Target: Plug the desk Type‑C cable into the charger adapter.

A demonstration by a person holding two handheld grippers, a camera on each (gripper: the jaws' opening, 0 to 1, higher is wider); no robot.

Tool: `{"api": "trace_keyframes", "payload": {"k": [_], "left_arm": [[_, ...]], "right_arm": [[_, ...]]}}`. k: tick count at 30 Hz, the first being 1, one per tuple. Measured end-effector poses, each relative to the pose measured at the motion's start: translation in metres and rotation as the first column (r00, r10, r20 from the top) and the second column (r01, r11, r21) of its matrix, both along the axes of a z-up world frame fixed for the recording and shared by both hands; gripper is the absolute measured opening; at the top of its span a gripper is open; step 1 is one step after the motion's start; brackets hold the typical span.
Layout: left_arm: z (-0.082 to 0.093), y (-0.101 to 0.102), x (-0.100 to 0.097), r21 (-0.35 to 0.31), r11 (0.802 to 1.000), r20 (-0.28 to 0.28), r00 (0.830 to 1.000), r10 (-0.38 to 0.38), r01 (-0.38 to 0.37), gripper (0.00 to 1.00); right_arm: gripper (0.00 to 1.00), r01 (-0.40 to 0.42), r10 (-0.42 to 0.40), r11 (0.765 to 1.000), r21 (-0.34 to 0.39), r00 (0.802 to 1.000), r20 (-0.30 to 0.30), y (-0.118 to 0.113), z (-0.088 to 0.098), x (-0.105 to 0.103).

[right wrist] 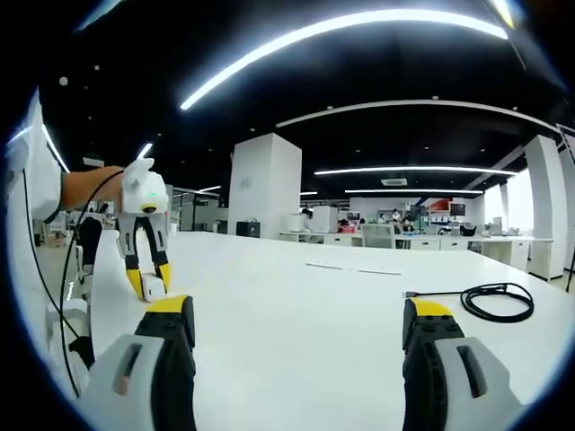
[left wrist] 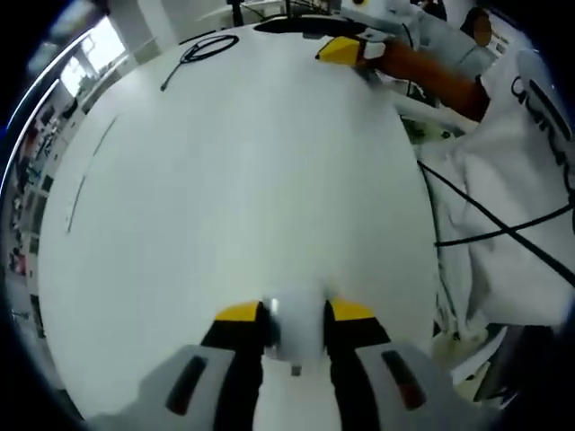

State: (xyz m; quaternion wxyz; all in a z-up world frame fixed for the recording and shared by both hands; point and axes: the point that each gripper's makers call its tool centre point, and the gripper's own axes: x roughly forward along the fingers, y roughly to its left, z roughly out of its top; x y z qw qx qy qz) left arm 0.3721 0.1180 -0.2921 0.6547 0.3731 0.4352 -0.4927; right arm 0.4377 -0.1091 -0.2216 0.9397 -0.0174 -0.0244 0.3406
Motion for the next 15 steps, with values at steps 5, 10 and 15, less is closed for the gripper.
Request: {"api": "trace_keyframes", "payload": {"k": [5,10,15], "left_arm": [[0.0,-0.002,-0.012,0.008,1.0,-0.011,1.0,-0.007,0.007,0.25],[0.0,-0.003,-0.019,0.008,1.0,-0.017,1.0,-0.013,0.013,0.25],[-0.001,-0.003,-0.02,-0.003,1.0,-0.02,0.999,-0.026,0.026,0.25]], "right_arm": [[0.98,-0.005,0.005,1.0,-0.009,1.0,-0.003,0.002,-0.003,-0.001],[0.97,-0.006,0.006,1.0,-0.01,1.0,-0.004,0.003,-0.003,-0.001],[0.97,-0.009,0.009,1.0,-0.017,1.0,-0.004,0.004,-0.004,-0.002]]}}
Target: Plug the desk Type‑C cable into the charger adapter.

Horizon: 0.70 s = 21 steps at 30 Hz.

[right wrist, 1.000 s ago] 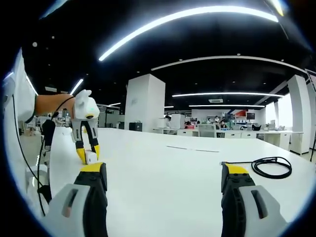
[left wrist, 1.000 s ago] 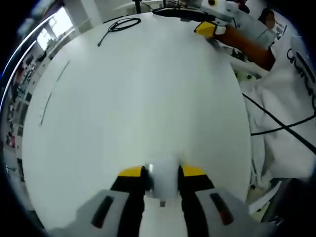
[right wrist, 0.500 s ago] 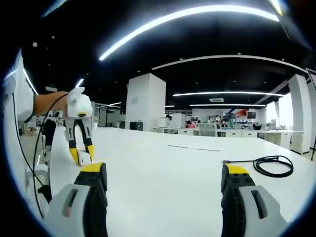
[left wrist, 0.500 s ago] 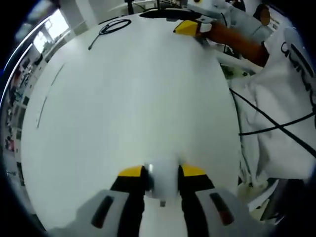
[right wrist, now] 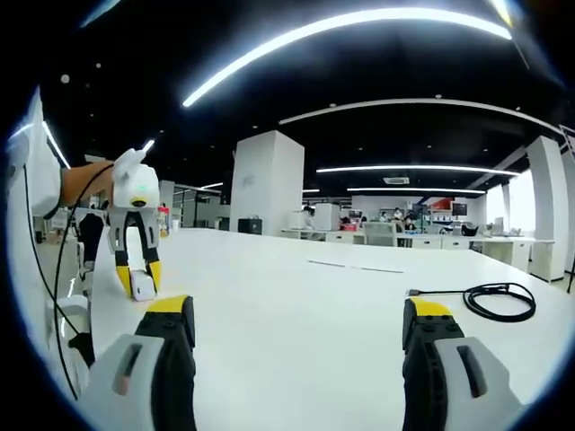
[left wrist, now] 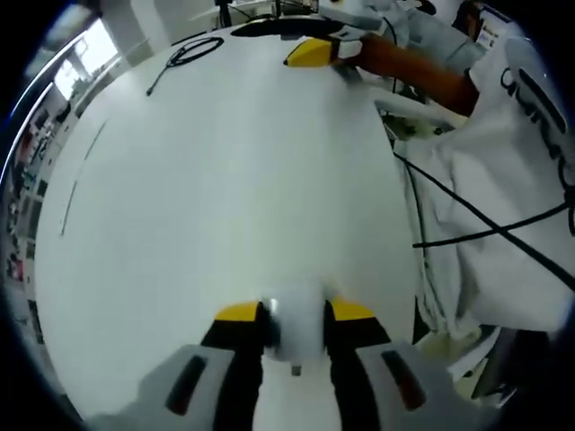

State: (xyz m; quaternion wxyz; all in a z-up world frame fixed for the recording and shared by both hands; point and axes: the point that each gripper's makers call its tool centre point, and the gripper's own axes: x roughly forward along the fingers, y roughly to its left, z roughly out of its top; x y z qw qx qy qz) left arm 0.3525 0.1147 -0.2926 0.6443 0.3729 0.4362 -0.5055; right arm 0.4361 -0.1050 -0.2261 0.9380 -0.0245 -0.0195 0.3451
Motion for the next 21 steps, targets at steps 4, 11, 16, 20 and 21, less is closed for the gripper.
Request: {"api": "trace_keyframes", "payload": {"k": [4,11,16,20,21], "left_arm": [[-0.0009,0.0001,-0.0002,0.0,1.0,0.001,1.0,0.0,0.0,0.25],[-0.0013,0.0012,-0.0003,-0.011,1.0,-0.008,1.0,0.012,-0.012,0.26],[-0.0014,0.0027,-0.0022,-0.015,1.0,-0.018,1.0,0.01,-0.011,0.28],[0.0019,0.0049,-0.0037,-0.034,0.999,-0.032,0.999,0.011,-0.012,0.29],[0.0036,0.0045,-0.0032,-0.046,0.999,-0.035,0.999,0.017,-0.019,0.29]], "right_arm": [[0.97,-0.004,0.004,1.0,-0.001,1.0,-0.001,0.0017,-0.0001,-0.0011],[0.97,-0.004,0.004,1.0,-0.012,1.0,-0.006,0.0026,-0.0021,-0.0002],[0.97,-0.005,0.005,1.0,-0.014,1.0,-0.007,0.0029,-0.0025,-0.0004],[0.97,-0.004,0.004,1.0,-0.017,1.0,-0.009,0.0031,-0.0031,-0.0004],[0.97,-0.005,0.005,1.0,-0.018,1.0,-0.008,0.0033,-0.0031,-0.0005]]}}
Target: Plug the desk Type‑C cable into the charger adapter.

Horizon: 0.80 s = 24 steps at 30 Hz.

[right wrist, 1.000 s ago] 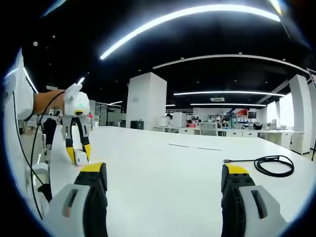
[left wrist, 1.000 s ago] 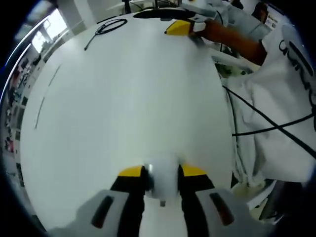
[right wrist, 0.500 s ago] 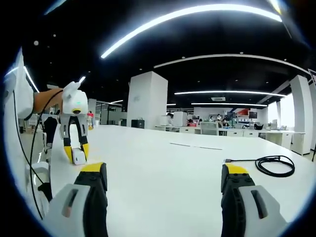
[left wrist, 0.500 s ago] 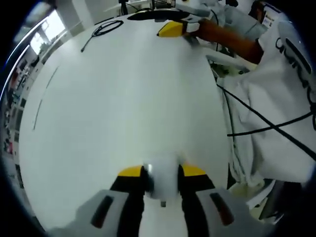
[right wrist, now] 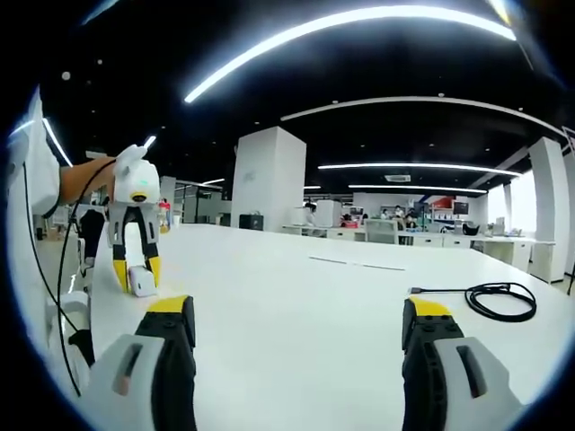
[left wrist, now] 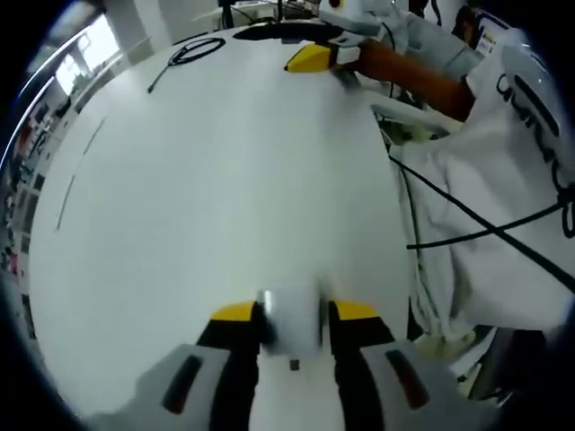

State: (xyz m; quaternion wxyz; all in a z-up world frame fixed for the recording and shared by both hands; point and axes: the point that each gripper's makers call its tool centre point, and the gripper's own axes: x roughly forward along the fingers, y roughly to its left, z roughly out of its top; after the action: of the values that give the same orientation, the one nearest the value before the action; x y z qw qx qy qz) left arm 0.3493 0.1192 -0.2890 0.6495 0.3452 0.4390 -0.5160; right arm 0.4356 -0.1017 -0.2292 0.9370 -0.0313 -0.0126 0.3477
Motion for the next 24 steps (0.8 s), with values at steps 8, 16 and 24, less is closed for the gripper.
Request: {"api": "trace_keyframes", "payload": {"k": [8,16,24], "left_arm": [[0.028,-0.011,0.013,-0.234,0.969,0.039,0.995,0.092,-0.08,0.29],[0.044,-0.012,0.012,-0.43,0.898,0.086,0.985,0.148,-0.098,0.32],[0.057,-0.021,0.027,-0.644,0.76,0.19,0.944,0.271,-0.088,0.38]], "right_arm": [[0.97,-0.004,0.004,1.0,-0.008,1.0,-0.002,0.002,-0.001,-0.001],[0.97,-0.005,0.005,1.0,-0.006,1.0,-0.004,0.002,-0.002,-0.001],[0.97,-0.013,0.013,1.0,-0.012,1.0,-0.006,0.007,-0.003,-0.002]]}}
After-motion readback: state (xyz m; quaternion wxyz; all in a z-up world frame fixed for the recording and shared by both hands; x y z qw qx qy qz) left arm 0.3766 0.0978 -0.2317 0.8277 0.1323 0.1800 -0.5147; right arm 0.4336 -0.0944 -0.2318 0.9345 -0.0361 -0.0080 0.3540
